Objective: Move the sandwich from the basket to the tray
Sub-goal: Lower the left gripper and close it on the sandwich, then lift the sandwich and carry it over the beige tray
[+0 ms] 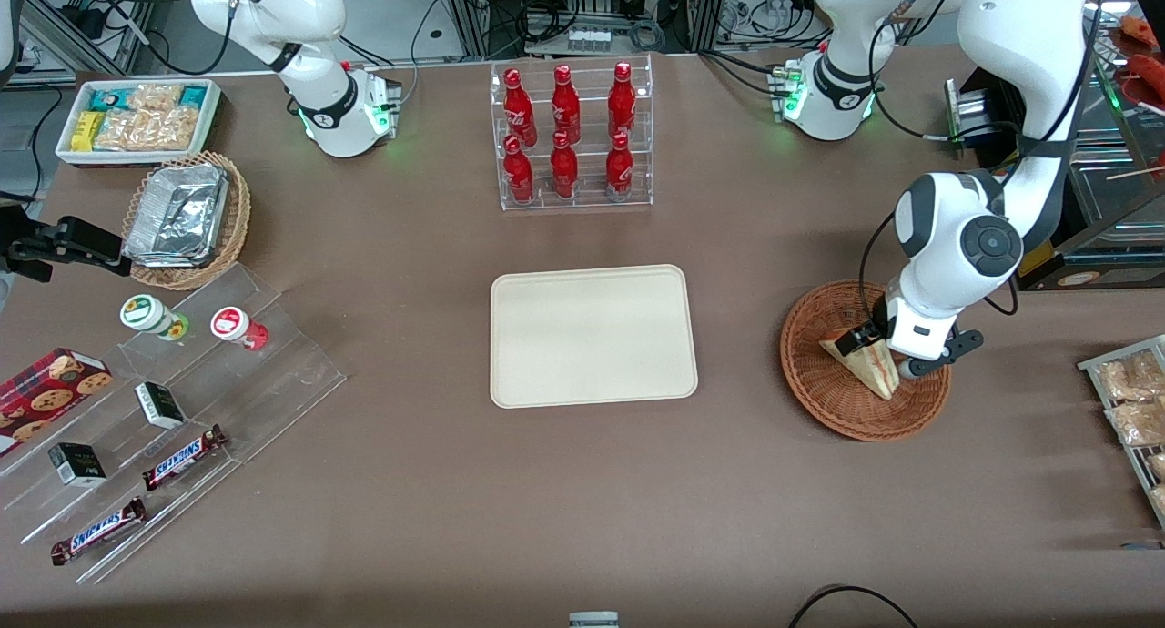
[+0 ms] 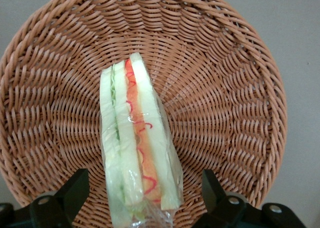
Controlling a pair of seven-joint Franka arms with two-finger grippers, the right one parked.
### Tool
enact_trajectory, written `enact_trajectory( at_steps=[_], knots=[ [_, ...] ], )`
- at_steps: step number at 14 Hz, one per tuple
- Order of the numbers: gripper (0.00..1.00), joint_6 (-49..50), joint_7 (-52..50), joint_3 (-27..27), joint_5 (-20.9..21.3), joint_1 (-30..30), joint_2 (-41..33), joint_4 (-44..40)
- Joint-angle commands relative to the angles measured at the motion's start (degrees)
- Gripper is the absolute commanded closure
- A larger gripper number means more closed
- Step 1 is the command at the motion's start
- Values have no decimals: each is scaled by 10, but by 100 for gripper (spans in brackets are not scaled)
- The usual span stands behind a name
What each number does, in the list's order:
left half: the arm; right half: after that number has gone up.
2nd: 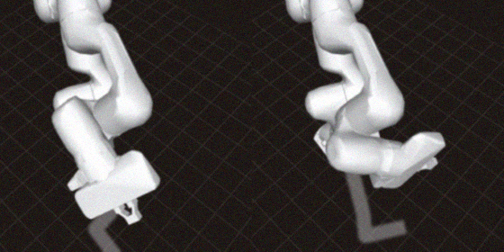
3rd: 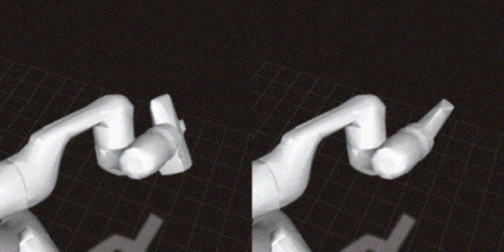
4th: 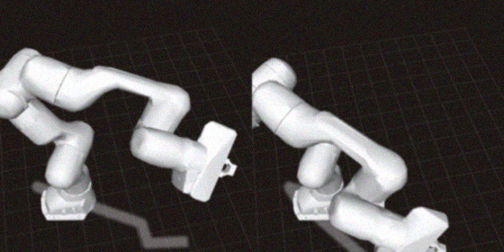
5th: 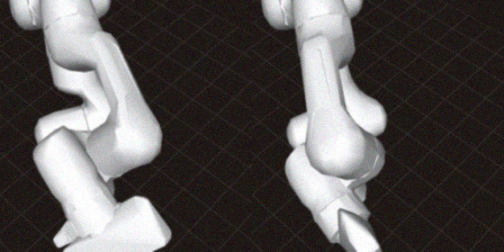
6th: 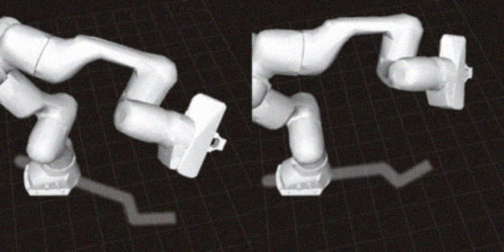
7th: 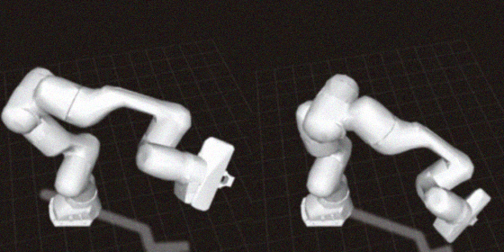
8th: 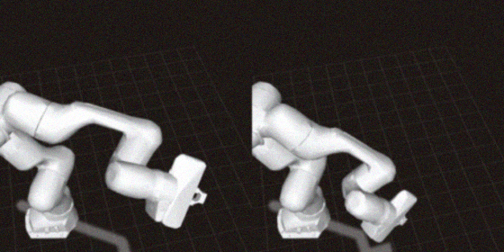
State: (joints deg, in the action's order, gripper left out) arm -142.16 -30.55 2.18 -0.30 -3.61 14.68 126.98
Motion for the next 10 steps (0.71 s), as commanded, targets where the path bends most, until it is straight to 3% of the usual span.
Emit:
enact_trajectory(
  at_steps=[1, 3, 4, 8, 10],
  knots=[
    [43, -12, -10, -2, -3, -3, 1, 3],
    [96, -12, -9, -2, -3, -2, 2, 2],
    [100, -11, -8, -2, -3, -1, 2, 1],
    [100, 9, 1, -2, -1, -3, -19, -5],
    [100, 64, 7, 0, 11, -8, -42, -36]
  ],
)
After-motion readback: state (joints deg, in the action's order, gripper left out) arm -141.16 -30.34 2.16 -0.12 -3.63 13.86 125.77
